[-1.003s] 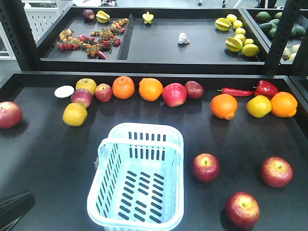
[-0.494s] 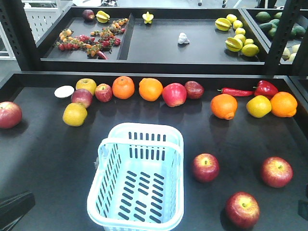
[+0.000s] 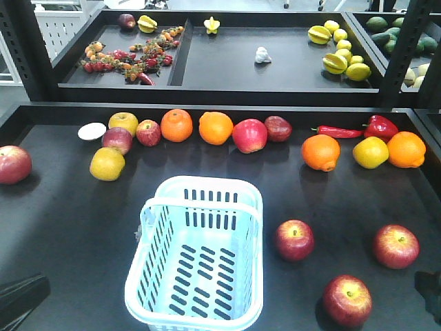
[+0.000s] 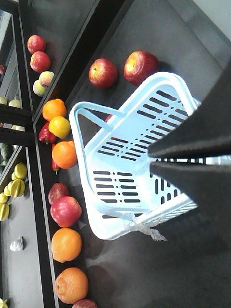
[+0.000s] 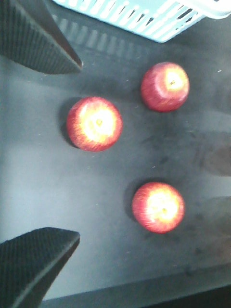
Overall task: Pick three apples into basket with both arms
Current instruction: 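Withdraw the left gripper from the basket handle, then lower the right gripper onto the red apple nearest the robot's right side and close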
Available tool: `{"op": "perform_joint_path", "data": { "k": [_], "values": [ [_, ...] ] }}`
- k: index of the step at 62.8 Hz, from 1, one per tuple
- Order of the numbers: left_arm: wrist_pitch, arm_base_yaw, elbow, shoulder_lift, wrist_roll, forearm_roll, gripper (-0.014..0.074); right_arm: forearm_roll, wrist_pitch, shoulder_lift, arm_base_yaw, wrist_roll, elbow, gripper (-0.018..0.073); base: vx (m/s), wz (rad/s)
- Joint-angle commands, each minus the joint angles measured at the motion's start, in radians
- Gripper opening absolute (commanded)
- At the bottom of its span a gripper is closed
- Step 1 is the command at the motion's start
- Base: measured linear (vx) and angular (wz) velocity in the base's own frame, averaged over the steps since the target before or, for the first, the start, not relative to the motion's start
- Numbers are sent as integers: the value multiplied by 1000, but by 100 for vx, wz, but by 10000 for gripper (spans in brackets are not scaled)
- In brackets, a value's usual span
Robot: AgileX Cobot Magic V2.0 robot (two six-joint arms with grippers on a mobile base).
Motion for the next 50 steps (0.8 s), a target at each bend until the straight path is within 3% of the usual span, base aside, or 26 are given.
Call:
{"op": "perform_joint_path", "data": {
  "k": [1,13,21,38,50],
  "values": [
    [-27,-3,-28,9,-9,25,-6,-26,-37,73,-4,22,-73,631,0,0],
    [-27,-3,-28,9,-9,25,-6,-208,-44,314,-4,175,-208,627,0,0],
    [-27,-3,-28,9,-9,25,-6,-217,11,480,-4,269,-338,620,0,0],
    [-27,-3,-28,9,-9,25,-6,-218,175,794,-4,210,-618,612,0,0],
    [-27,-3,-28,9,-9,25,-6,-181,201,930,-30,171,-728,609,0,0]
  ]
}}
